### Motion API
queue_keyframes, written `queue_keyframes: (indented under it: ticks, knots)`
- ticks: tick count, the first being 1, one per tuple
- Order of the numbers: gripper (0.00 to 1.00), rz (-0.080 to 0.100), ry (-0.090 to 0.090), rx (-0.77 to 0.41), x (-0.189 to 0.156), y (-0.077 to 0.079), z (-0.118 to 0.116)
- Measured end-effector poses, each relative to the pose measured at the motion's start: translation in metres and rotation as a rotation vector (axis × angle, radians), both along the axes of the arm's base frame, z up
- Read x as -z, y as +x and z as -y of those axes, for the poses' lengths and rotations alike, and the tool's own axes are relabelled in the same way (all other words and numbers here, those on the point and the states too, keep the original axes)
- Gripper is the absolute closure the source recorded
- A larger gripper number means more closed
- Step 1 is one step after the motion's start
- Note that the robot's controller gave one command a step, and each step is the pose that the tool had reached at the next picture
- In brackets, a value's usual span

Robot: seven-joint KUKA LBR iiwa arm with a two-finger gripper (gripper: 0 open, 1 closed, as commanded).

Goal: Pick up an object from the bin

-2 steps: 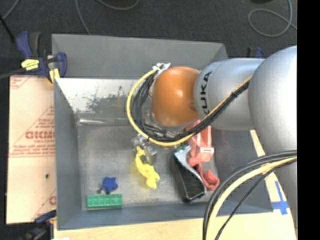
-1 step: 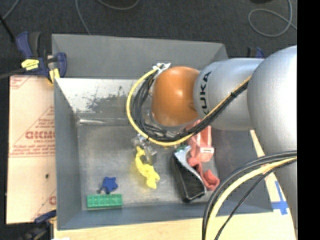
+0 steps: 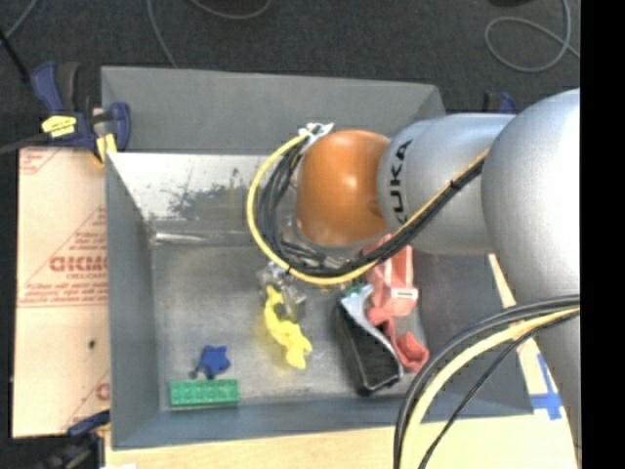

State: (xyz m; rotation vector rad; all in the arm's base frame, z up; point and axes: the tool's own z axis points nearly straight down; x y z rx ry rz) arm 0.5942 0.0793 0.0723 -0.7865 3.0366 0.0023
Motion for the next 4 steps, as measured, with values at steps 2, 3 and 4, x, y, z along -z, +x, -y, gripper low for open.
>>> queue_keyframes:
  ticks: [2, 3, 4]
  knots:
    - [1.0, -0.001, 0.0, 0.002, 0.0, 0.0, -0.0001]
    - [1.0, -0.001, 0.0, 0.002, 0.0, -0.0001, -0.0002]
    - [1.0, -0.001, 0.0, 0.002, 0.0, -0.0001, -0.0002]
